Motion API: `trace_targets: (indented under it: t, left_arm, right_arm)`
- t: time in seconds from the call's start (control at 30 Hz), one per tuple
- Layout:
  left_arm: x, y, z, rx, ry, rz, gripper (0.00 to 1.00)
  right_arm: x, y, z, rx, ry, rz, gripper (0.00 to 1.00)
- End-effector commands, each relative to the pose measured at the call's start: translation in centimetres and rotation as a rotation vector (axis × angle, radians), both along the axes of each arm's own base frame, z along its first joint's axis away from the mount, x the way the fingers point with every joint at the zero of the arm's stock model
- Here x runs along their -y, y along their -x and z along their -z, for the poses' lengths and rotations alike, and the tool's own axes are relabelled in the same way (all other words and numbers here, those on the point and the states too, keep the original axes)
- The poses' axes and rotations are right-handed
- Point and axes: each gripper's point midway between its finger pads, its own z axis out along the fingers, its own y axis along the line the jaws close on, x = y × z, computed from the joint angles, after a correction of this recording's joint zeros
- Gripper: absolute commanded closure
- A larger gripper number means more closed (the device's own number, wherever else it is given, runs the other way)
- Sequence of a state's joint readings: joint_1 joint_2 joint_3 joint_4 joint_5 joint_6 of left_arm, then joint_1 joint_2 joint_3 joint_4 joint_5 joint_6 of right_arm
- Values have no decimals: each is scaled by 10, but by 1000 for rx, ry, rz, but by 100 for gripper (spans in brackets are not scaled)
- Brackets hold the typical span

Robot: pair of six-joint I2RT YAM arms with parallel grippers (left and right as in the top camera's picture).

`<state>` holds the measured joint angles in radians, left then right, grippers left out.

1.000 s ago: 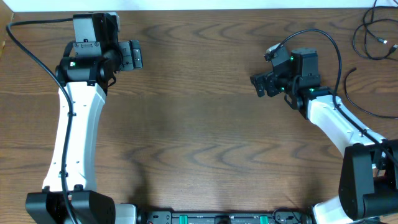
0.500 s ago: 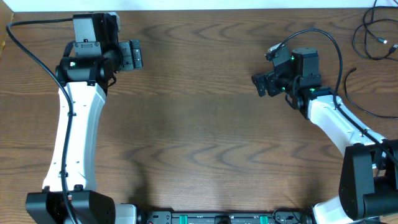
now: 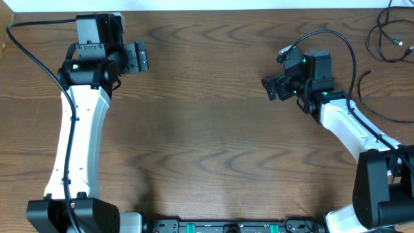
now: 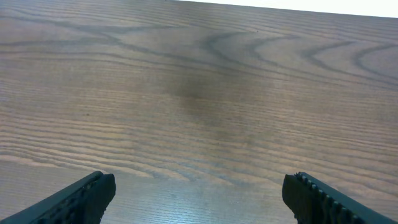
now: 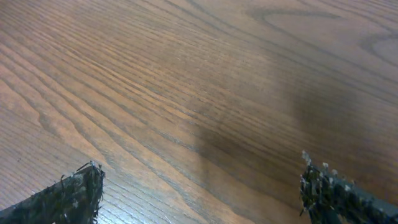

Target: Untangle cables

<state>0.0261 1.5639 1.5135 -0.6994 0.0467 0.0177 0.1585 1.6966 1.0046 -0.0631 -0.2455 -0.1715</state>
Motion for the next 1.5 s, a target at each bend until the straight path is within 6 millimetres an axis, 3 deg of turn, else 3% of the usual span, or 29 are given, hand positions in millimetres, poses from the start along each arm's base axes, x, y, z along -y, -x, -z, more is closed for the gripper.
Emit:
trace_targets:
  t: [0.0, 0.5, 0.83, 1.0, 1.2, 1.47]
  left_arm:
    - [-3, 0, -1, 4, 6, -19, 8]
    - [-3, 0, 1, -1, 6, -19, 8]
    - [8, 6, -18, 47, 90, -27, 8]
    - [14, 0, -43, 165, 104, -22, 8]
    - [27, 9, -67, 344, 109, 18, 8]
    - [27, 33, -68, 631, 112, 35, 8]
  right_arm:
    - [-1, 1, -6, 9, -6, 9, 1]
    - [-1, 1, -6, 9, -6, 9, 1]
    - [-1, 1, -6, 9, -6, 9, 1]
    - [-1, 1, -6, 9, -6, 9, 1]
    - [-1, 1, -6, 9, -6, 9, 1]
    - [-1, 1, -6, 9, -6, 9, 1]
